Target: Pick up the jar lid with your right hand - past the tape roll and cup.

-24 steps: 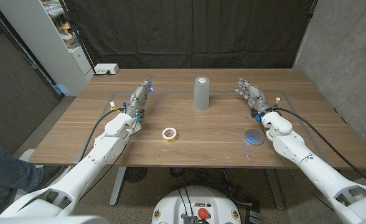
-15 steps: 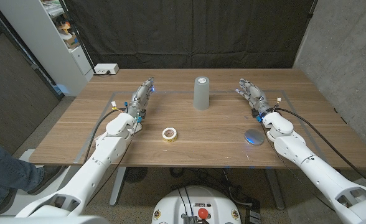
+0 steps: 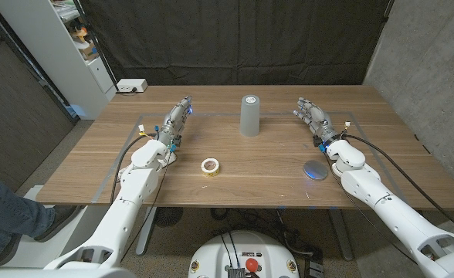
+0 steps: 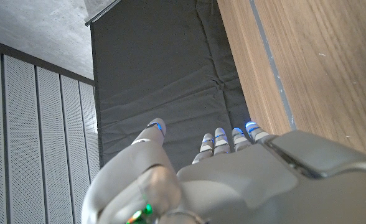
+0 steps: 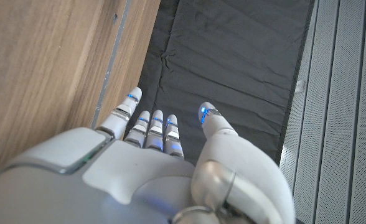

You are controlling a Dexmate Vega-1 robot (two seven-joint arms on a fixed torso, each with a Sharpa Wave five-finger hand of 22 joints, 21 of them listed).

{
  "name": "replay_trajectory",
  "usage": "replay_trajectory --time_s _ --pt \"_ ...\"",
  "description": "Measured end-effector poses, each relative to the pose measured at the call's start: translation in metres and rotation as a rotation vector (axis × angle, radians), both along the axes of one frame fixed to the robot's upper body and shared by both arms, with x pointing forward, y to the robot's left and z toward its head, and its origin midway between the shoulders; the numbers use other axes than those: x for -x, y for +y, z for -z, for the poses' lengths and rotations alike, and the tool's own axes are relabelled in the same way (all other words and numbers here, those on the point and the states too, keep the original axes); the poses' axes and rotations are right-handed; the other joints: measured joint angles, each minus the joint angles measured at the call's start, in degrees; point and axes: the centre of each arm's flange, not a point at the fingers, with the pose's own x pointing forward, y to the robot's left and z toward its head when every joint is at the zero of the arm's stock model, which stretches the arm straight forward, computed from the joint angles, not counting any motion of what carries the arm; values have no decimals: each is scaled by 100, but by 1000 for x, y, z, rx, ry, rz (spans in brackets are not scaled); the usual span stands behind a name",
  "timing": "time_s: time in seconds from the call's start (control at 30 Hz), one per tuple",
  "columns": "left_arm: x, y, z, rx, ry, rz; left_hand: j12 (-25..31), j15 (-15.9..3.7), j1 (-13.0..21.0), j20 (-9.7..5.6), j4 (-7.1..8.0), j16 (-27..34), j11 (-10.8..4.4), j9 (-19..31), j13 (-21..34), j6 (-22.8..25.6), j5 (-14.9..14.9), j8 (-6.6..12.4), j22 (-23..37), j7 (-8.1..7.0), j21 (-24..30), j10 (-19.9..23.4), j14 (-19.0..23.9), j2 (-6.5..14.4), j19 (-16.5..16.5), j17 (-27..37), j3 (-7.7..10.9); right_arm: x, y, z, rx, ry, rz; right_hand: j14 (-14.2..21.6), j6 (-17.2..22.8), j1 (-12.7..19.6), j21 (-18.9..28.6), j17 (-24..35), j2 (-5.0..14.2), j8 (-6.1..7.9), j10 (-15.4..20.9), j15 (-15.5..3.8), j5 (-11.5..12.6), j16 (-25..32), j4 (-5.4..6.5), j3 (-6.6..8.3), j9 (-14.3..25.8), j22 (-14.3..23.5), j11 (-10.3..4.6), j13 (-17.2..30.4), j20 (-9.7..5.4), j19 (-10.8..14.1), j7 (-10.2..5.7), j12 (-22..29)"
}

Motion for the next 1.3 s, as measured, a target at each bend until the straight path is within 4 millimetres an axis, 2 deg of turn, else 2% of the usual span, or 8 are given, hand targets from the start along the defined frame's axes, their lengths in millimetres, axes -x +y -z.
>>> replay_trajectory --time_s 1.3 --pt "-7 -1 -10 -14 -1 7 0 -29 0 0 -55 0 -8 -1 -26 0 0 -1 -2 -1 -104 -52 -28 0 1 -1 6 11 -8 -9 36 -40 2 0 -1 53 0 -79 7 0 -1 0 0 0 -47 47 -27 -1 -1 -53 0 -1 0 0"
